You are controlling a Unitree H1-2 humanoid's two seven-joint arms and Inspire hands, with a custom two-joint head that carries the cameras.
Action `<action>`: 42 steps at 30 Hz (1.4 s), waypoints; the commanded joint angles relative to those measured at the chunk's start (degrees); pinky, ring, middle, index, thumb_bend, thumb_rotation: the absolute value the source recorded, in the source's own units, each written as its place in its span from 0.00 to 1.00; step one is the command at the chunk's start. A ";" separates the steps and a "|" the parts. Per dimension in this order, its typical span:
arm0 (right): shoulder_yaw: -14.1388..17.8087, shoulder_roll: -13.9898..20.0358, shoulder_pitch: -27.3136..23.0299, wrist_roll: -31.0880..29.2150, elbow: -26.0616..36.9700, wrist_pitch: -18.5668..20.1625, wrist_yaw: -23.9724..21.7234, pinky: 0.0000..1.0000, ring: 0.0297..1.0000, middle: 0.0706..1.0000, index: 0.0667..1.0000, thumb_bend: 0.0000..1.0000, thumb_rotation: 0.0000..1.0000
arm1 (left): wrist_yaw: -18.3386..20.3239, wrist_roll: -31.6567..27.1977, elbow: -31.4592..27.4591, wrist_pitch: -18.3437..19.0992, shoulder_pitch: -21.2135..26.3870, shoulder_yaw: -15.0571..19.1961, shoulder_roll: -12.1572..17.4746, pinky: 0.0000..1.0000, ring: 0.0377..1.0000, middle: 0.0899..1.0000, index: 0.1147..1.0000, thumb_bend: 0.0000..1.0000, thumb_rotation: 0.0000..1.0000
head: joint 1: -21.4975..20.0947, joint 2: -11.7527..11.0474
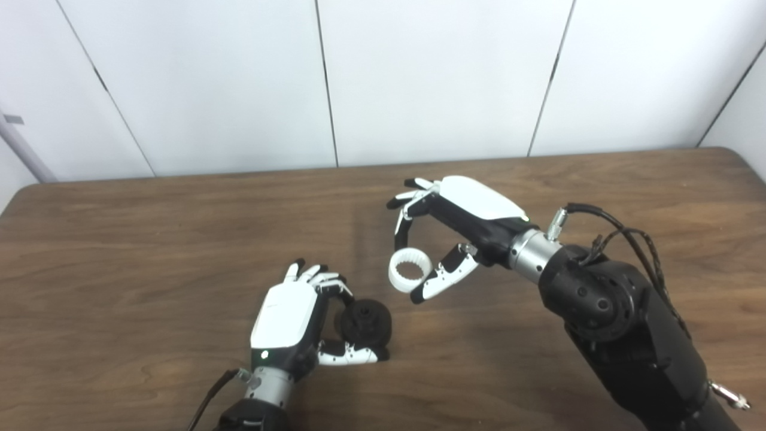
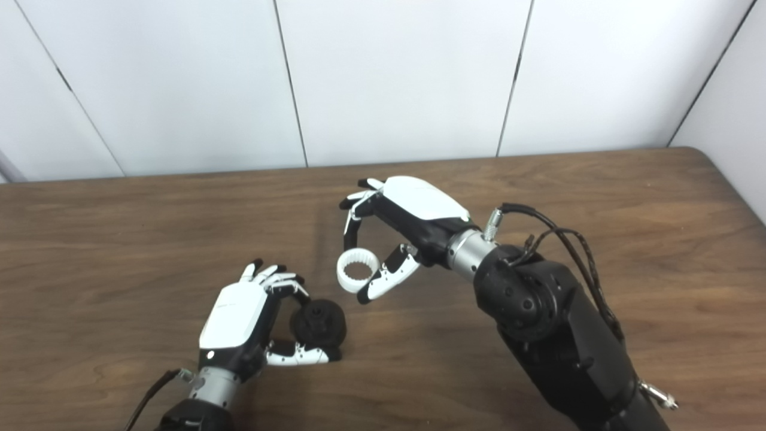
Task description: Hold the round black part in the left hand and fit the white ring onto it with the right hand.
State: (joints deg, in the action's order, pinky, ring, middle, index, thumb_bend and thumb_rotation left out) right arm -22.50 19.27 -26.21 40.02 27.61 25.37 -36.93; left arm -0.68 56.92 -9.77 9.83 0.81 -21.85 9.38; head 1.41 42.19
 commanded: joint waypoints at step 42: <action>-2.36 -3.86 -0.13 1.75 -4.87 -6.33 0.79 1.00 0.98 0.86 0.45 0.52 0.13 | 1.37 3.93 0.33 2.45 0.79 -2.69 -3.27 1.00 0.88 0.75 0.42 0.52 0.06 | 2.38 1.30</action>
State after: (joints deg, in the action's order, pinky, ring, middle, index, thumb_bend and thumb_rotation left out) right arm -25.01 15.88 -24.08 41.25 22.07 20.51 -37.73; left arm 0.15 60.42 -9.89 12.58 1.06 -23.91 6.27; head 3.69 43.42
